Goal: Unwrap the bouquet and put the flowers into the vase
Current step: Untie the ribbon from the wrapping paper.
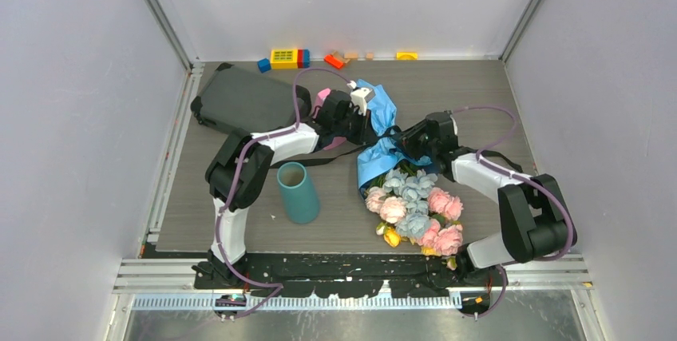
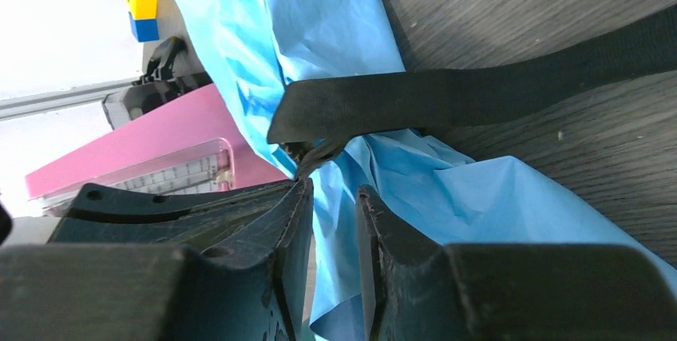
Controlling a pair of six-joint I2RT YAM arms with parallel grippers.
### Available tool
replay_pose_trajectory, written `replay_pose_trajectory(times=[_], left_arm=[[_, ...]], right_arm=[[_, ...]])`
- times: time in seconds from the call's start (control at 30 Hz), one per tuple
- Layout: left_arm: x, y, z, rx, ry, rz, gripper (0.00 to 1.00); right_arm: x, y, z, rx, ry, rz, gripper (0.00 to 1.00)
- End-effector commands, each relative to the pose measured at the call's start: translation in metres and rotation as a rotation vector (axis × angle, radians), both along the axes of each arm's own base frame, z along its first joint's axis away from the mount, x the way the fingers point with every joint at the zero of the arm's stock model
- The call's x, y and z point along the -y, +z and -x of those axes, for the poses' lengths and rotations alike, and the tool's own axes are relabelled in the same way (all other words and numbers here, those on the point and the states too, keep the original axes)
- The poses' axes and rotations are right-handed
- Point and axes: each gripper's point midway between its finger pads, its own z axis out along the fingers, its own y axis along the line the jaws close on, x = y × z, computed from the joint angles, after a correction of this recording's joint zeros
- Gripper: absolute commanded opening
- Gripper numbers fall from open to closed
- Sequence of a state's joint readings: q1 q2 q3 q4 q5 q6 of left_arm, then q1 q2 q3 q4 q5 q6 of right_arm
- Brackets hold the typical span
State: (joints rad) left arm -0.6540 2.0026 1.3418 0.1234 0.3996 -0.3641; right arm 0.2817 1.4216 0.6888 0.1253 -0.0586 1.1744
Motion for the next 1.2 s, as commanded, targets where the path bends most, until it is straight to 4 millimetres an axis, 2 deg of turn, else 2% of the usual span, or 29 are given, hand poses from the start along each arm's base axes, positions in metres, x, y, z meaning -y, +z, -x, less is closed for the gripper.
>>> replay_pose_trajectory(times=[0.0,0.7,0.83,0.9,0.93,1.0,1.17], left_arm=[[0.003,0.032,-0.007,0.067,0.004,0.056,0.00],[0.005,0.033,-0.005,0.063,-0.011,0.051,0.00],[0.004,0.032,-0.005,0.061,-0.015,0.048,0.00],[0.004,0.031,-0.004,0.059,-0.017,0.046,0.00],[0.003,0.030,-0.004,0.058,-0.017,0.043,0.00],[0.002,0.030,-0.004,0.059,-0.016,0.041,0.00],[0.000,0.031,-0.005,0.064,-0.001,0.033,0.00]], right_arm=[[-0.013,0.017,-0.015,0.043,0.007,-0.058,0.32],[-0.018,0.000,-0.040,0.039,-0.013,-0.060,0.29],[-0.015,-0.003,-0.041,0.042,-0.031,-0.053,0.20],[-0.011,-0.001,-0.043,0.056,-0.057,-0.045,0.12],[-0.010,-0.001,-0.043,0.060,-0.063,-0.044,0.04],[-0.001,0.002,-0.047,0.084,-0.110,-0.024,0.01],[0.018,0.006,-0.044,0.116,-0.192,0.018,0.00]])
